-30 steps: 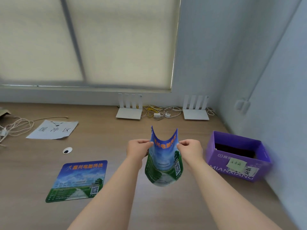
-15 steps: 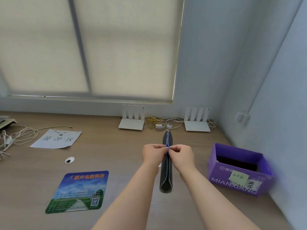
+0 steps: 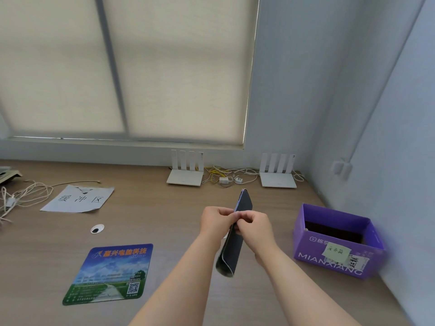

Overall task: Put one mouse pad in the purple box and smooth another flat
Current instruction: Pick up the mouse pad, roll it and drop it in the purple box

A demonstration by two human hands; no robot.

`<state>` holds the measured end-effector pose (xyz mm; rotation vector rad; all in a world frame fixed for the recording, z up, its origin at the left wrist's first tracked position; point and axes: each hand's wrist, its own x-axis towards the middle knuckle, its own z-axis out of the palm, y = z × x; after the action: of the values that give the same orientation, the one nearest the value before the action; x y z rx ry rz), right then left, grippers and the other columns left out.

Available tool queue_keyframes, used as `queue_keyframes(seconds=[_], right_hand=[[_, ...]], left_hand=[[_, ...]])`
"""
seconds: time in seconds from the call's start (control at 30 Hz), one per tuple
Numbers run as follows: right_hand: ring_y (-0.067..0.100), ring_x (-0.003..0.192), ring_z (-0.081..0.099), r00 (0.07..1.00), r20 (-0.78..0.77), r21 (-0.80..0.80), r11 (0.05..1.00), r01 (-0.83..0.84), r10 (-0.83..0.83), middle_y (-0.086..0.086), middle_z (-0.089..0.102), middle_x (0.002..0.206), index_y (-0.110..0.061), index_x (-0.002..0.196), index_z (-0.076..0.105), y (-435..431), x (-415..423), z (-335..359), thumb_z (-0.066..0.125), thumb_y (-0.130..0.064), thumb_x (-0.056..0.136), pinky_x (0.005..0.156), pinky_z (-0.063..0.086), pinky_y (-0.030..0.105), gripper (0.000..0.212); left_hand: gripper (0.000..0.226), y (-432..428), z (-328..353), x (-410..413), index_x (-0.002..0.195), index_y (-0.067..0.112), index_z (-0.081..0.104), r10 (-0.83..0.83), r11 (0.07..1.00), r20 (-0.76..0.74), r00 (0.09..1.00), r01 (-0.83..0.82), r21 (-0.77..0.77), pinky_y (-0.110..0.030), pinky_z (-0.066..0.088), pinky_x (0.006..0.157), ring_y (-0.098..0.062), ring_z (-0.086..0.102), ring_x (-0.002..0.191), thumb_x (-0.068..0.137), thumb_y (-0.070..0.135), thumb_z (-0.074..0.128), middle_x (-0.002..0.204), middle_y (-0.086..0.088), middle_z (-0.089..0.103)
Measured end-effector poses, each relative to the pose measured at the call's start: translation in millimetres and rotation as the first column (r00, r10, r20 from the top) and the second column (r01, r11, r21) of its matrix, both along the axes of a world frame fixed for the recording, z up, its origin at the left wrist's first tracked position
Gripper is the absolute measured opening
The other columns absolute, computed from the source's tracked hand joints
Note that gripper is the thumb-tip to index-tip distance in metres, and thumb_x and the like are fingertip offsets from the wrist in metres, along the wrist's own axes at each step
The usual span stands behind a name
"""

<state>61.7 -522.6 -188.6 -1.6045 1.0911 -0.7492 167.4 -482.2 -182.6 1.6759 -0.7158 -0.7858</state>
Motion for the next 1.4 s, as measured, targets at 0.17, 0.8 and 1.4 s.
queue_keyframes(seconds=[0.17,0.8,1.4], right_hand=[[0.023,0.083,0.069,0.998,-0.035,-0.038,0.998,-0.054,0.052,0.002,0.075,0.082,-0.027,0.085,0.075,1.2,-5.4,-3.2,0.055,-0.005,0.075,0.083,0.057,0.045,0.031],[0.026,0.091,0.062,0.572,-0.819,-0.480,0.506,-0.717,0.033,0.004,0.070,0.097,-0.019,0.103,0.068,-35.4,-1.5,54.0,0.052,-0.026,0.093,0.078,0.051,0.040,0.020],[0.022,0.097,0.057,0.659,-0.743,-0.496,0.568,-0.657,0.114,0.003,0.064,0.104,-0.014,0.111,0.064,-61.4,-20.9,70.3,0.055,-0.017,0.093,0.084,0.046,0.032,0.020]], left_hand=[[0.019,4.6,3.8,11.3,0.080,0.026,0.080,-0.153,0.984,0.263,0.953,0.123,0.129,-0.036,0.059,0.080,-0.013,0.070,0.081,0.077,0.012,0.068,0.077,0.005,0.076],[0.021,8.2,33.1,42.4,0.093,0.029,0.078,-0.437,0.895,0.655,0.616,0.368,0.250,-0.023,0.049,0.061,-0.007,0.060,0.066,0.081,0.017,0.066,0.077,0.009,0.072],[0.016,9.3,62.2,91.1,0.096,0.020,0.078,-0.401,0.897,0.771,0.494,0.382,0.221,-0.025,0.052,0.066,-0.016,0.064,0.079,0.082,0.020,0.073,0.090,0.001,0.076]])
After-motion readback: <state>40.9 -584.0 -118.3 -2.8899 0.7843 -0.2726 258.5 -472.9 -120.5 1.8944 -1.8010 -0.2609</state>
